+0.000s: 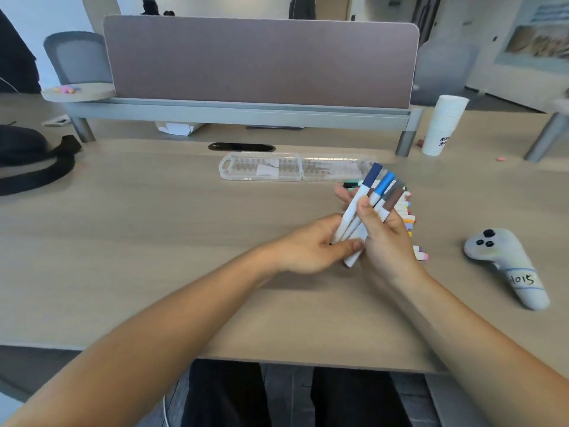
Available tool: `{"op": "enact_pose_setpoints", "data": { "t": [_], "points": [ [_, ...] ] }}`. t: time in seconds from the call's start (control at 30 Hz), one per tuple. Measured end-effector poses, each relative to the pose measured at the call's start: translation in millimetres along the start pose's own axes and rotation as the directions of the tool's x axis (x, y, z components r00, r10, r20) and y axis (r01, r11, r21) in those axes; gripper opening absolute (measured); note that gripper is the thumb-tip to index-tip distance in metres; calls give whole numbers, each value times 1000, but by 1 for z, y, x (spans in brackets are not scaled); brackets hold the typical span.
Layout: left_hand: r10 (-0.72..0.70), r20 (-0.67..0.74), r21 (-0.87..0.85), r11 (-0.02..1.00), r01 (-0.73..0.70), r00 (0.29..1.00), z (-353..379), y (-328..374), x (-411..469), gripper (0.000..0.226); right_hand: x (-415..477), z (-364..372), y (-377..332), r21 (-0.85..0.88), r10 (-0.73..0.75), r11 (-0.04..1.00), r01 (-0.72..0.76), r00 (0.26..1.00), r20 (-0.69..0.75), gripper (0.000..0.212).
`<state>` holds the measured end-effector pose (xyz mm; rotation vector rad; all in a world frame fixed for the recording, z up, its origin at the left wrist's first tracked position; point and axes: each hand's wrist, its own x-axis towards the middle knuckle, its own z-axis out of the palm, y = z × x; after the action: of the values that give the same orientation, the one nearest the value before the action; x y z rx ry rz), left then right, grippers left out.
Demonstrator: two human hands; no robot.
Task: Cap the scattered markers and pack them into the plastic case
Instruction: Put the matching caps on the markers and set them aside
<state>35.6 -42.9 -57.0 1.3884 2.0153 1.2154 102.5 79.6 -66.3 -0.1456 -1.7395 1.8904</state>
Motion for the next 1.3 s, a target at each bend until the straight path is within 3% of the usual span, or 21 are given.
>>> {"op": "enact_pose_setpoints", "data": {
  "t": [0.17,0.37,0.5,0.57,0.67,0.77,0.87,0.97,1.1,1.2,1.3],
  "points": [
    [17,72,95,995,-23,997,28,8,13,9,-14,-23,-2,86,124,989,-117,989,-82,28],
    [42,124,39,998,-47,991,45,27,21,12,-24,-30,-7,239,177,962,-132,968,-178,31],
    [13,206,205,977,-56,979,35,26,19,12,-24,-47,-2,234,208,959,-161,958,-196,18],
    [-28,220,363,930,-55,975,30,21,17,16,-21,-57,0,185,193,972,-148,948,-255,30],
    [-122,209,583,812,-23,970,26,8,17,23,-20,-69,0,-203,97,966,-162,950,-295,49],
    [-126,181,695,718,-37,975,23,-3,22,31,-21,-79,8,-623,14,767,-154,975,-223,46],
    [-91,169,700,712,-55,981,16,-8,24,39,-23,-89,14,-872,-62,484,-75,991,-120,39],
    [-81,115,693,721,-21,990,11,-9,23,56,-25,-91,13,-947,-51,314,64,997,50,29],
    [-55,-34,678,732,63,998,12,-13,20,65,-17,-92,8,-962,-18,163,218,976,218,32],
    [-130,-88,624,765,157,988,24,-16,19,66,-9,-91,6,-949,114,102,297,945,308,43],
    [-252,-44,693,689,212,967,41,-19,19,77,-5,-90,9,-949,309,68,309,898,314,53]
  ]
}}
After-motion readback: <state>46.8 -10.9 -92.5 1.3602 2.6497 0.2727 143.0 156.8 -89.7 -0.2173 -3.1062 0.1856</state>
